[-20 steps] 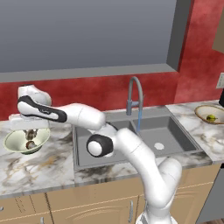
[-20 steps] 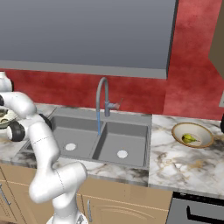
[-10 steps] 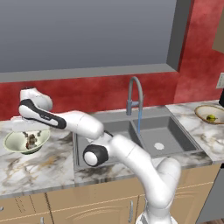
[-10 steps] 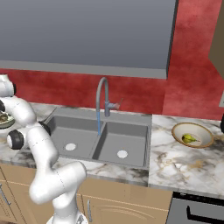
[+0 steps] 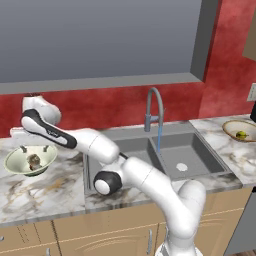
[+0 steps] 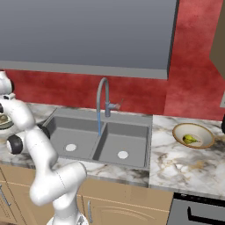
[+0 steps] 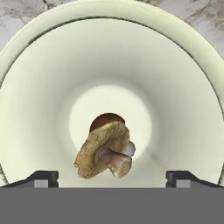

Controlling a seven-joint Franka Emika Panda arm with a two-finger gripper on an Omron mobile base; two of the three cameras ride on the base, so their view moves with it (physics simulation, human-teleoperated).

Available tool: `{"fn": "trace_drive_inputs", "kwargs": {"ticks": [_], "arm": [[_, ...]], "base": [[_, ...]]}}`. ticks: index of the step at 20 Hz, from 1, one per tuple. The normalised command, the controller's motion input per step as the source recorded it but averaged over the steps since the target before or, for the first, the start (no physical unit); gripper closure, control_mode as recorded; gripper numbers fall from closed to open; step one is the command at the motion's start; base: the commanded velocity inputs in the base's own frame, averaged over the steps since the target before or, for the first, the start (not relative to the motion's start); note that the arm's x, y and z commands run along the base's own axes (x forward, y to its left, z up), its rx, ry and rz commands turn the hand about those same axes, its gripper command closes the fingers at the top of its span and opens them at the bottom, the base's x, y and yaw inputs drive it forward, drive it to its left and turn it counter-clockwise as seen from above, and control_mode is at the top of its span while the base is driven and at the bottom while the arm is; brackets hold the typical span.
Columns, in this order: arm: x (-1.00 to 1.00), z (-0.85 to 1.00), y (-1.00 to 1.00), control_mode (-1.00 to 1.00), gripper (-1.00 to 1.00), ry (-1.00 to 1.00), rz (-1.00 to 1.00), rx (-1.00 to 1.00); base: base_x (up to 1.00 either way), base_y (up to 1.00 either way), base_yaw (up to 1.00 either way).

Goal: Pick the mushrooms from the sink and place them in one bowl. Place the pear in the other bowl. Then turn off the sink faucet.

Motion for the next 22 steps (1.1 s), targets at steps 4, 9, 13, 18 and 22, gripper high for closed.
{"fn": "trace_drive_inputs", "kwargs": {"ticks": [4,9,13,18,22], "arm": [[-0.02,0.74,0.16,-1.00,-1.00,0.01,0.01,-0.01],[-0.22,0.61,0.23,-1.00,-1.00,0.08,0.03,0.00],[-0.35,0.69,0.24,-1.00,-1.00,0.24,0.05,0.00],[-0.42,0.64,0.27,-1.00,-1.00,0.31,0.06,0.00],[-0.53,0.39,0.26,-1.00,-1.00,0.24,0.04,0.00]], "base": [[0.00,0.00,0.00],[0.00,0.00,0.00],[0.00,0.00,0.00],[0.00,0.00,0.00],[0.00,0.00,0.00]]}}
